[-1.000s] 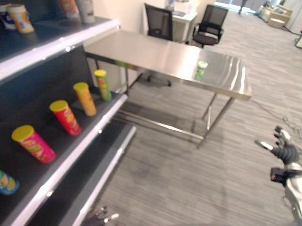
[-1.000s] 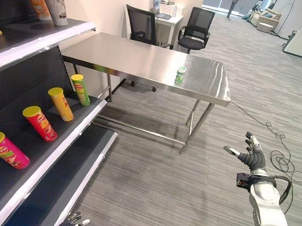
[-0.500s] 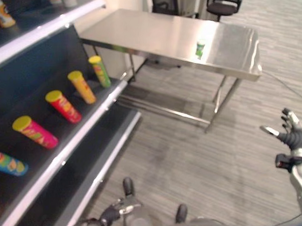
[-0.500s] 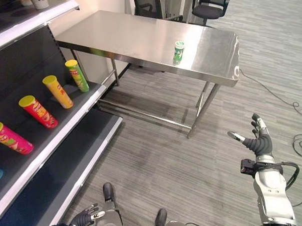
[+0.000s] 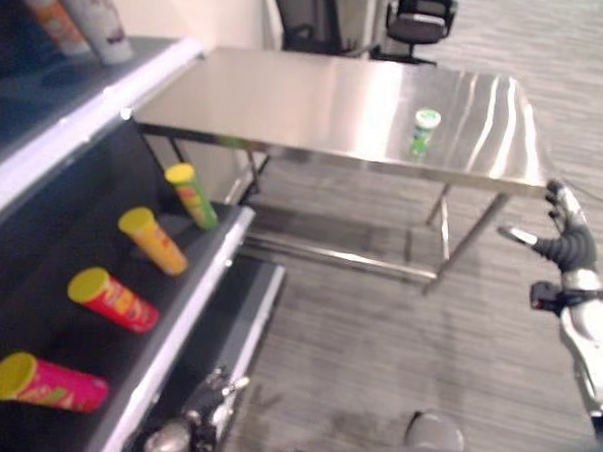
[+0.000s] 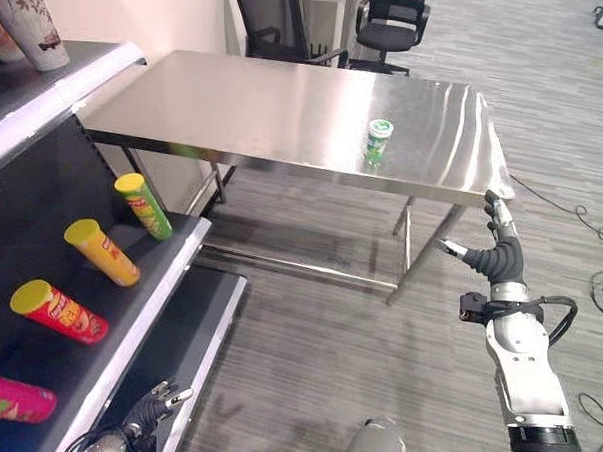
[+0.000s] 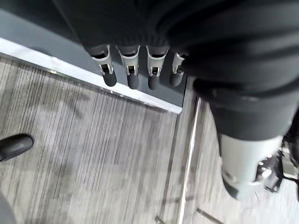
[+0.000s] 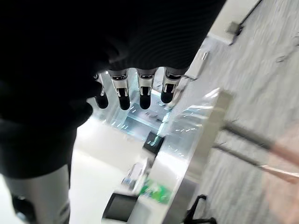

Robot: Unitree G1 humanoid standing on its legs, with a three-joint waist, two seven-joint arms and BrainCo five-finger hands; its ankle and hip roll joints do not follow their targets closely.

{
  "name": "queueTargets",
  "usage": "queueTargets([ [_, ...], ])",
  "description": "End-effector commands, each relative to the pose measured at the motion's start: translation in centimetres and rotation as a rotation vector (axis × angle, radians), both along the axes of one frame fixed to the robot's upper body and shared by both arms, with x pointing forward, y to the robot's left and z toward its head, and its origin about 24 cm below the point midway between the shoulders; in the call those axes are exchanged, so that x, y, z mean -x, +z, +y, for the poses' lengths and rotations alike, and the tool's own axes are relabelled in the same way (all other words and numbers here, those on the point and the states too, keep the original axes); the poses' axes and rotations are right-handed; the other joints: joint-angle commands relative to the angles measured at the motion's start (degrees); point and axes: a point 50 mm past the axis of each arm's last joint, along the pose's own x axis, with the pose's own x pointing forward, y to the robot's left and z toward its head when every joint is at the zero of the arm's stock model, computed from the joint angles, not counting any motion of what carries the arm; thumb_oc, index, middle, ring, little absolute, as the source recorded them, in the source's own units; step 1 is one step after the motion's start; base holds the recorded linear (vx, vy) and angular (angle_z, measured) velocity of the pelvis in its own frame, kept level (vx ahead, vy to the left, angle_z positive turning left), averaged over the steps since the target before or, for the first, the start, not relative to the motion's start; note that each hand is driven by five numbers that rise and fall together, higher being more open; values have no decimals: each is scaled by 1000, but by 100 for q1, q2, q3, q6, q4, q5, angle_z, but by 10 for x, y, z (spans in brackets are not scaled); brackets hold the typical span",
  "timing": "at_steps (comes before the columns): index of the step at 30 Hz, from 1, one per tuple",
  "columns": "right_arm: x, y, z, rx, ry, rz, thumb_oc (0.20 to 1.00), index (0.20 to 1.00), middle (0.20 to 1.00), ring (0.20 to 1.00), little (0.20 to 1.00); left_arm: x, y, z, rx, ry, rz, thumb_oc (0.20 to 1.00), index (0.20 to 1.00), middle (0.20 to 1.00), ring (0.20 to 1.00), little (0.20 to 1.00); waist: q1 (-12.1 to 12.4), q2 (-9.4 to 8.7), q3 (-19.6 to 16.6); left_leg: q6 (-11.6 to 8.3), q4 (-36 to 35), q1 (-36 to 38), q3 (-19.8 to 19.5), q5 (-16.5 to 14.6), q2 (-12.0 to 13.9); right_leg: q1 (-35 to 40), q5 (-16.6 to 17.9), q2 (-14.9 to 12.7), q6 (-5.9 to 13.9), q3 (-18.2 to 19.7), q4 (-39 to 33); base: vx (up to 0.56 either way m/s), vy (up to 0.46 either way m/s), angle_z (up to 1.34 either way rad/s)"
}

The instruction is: Put the goods on the table back onto the shelves and tidy them up.

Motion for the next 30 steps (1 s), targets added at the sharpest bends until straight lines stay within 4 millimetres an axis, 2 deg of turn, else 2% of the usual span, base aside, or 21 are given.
queueTargets([
  [1,-6,43,-12,76,-47,-171,1000,1000,1000,1000,1000,-3,3,-8,8,-42,-47,1000,1000,1000,1000,1000,45,-148,-38,-393,-17,-455,-89,348,276,1133,863,510,393,411,-1359,354,-217,49],
  [3,-5,51,-15,103,-55,-192,1000,1000,1000,1000,1000,-4,1,-9,12,-65,-32,1000,1000,1000,1000,1000,-71,-171,-48,-543,-17,-267,-134,191,314,745,1257,537,557,642,-1977,532,-254,54],
  [4,4,59,-23,135,-57,-209,1000,1000,1000,1000,1000,-6,0,-16,29,-108,-26,1000,1000,1000,1000,1000,-289,-199,-106,-625,-17,65,-282,-68,300,626,1300,697,567,1198,-1983,607,-262,58],
  [5,5,59,-23,136,-58,-208,1000,1000,1000,1000,1000,-6,0,-16,30,-110,-26,1000,1000,1000,1000,1000,-289,-188,-92,-628,-17,83,-291,-72,309,653,1295,702,567,1184,-1985,678,-363,85],
  [6,12,65,-26,142,-61,-232,1000,1000,1000,1000,1000,-7,-2,-22,37,-121,-22,1000,1000,1000,1000,1000,-419,-155,-177,-766,419,88,-355,-187,469,875,1249,821,480,1116,-1971,398,-397,63],
  [7,16,71,-28,160,-67,-261,1000,1000,1000,1000,1000,-8,-3,-28,62,-113,-28,1000,1000,1000,1000,1000,-521,-104,-145,-930,1307,-195,-391,12,781,1055,1155,942,335,976,-1895,440,-479,63],
  [9,20,77,-30,147,-56,-289,1000,1000,1000,1000,1000,-9,-4,-39,84,-144,-33,1000,1000,1000,1000,1000,-546,-86,2,-1110,2944,-918,-529,346,1067,1416,956,1087,45,767,-1988,190,-336,78],
  [10,21,82,-30,172,-48,-291,1000,1000,1000,1000,1000,-10,-2,-42,93,-161,-45,1000,1000,1000,1000,1000,-499,-85,45,-1168,3418,-1172,-696,525,1063,1562,827,1198,-68,731,-2047,114,-197,100],
  [11,21,82,-30,172,-48,-290,1000,1000,1000,1000,1000,-10,-2,-42,93,-161,-45,1000,1000,1000,1000,1000,-505,-88,39,-1167,3417,-1180,-701,528,1059,1557,827,1194,-68,726,-2047,125,-162,38],
  [12,23,86,-29,177,-29,-303,1000,1000,1000,1000,1000,-7,-3,-42,102,-157,-39,1000,1000,1000,1000,1000,-434,-124,106,-1236,3872,-1383,-785,640,1054,1756,713,1247,-152,672,-2074,259,-235,-17],
  [13,26,84,-33,169,-36,-275,1000,1000,1000,1000,1000,-1,-3,-41,121,-132,-33,1000,1000,1000,1000,1000,-398,-178,107,-1271,3496,-1546,-188,1020,1626,2041,439,1397,-277,466,-2074,339,-232,-25],
  [14,26,81,-34,160,-32,-254,1000,1000,1000,1000,1000,2,-4,-41,127,-130,-24,1000,1000,1000,1000,1000,-383,-152,78,-1266,2977,-1531,56,1058,1798,2091,381,1437,-251,420,-2074,371,-117,-5],
  [15,28,79,-36,158,-39,-240,1000,1000,1000,1000,1000,3,-5,-41,126,-134,-20,1000,1000,1000,1000,1000,-349,-124,56,-1239,2140,-1443,308,1004,1859,2156,336,1460,-186,422,-2074,180,40,20],
  [16,28,79,-37,158,-39,-239,1000,1000,1000,1000,1000,4,-5,-41,126,-135,-19,1000,1000,1000,1000,1000,-329,-137,68,-1236,2080,-1386,342,1027,1832,2169,336,1442,-181,442,-2074,158,80,2],
  [17,28,76,-39,157,-42,-218,1000,1000,1000,1000,1000,4,-5,-40,121,-137,-12,1000,1000,1000,1000,1000,-331,-124,38,-1212,1456,-1300,479,1069,1812,2184,317,1450,-123,452,-2074,137,110,-8],
  [18,26,72,-39,142,-34,-202,1000,1000,1000,1000,1000,3,-5,-38,113,-142,-10,1000,1000,1000,1000,1000,-338,-56,-21,-1275,790,-1309,631,1435,1896,2202,270,1503,-65,424,-2074,134,108,-24],
  [19,26,72,-39,142,-34,-202,1000,1000,1000,1000,1000,3,-5,-38,113,-142,-10,1000,1000,1000,1000,1000,-338,-56,-21,-1275,790,-1309,631,1435,1896,2202,270,1503,-65,424,-2074,163,120,-30],
  [20,21,74,-38,162,-22,-179,1000,1000,1000,1000,1000,5,-5,-37,105,-142,-9,1000,1000,1000,1000,1000,-340,0,-83,-1225,678,-1099,589,1307,1813,2271,162,1492,-22,447,-2074,142,97,-40],
  [21,19,73,-38,166,-12,-167,1000,1000,1000,1000,1000,3,-5,-39,107,-142,-15,1000,1000,1000,1000,1000,-340,26,-99,-1187,549,-1033,408,1226,1674,2243,211,1421,35,420,-2074,182,138,-48],
  [25,11,67,-32,138,3,-154,1000,1000,1000,1000,1000,-1,0,-28,67,-126,-35,1000,1000,1000,1000,1000,-284,-18,-273,-1046,34,-670,694,1121,1222,2129,462,1191,123,462,-2074,103,106,-24],
  [30,9,60,-27,133,9,-146,1000,1000,1000,1000,1000,3,0,-19,36,-101,-26,1000,1000,1000,1000,1000,-195,-77,-364,-922,-17,-657,717,994,1052,2035,540,1067,217,367,-2053,50,51,6],
])
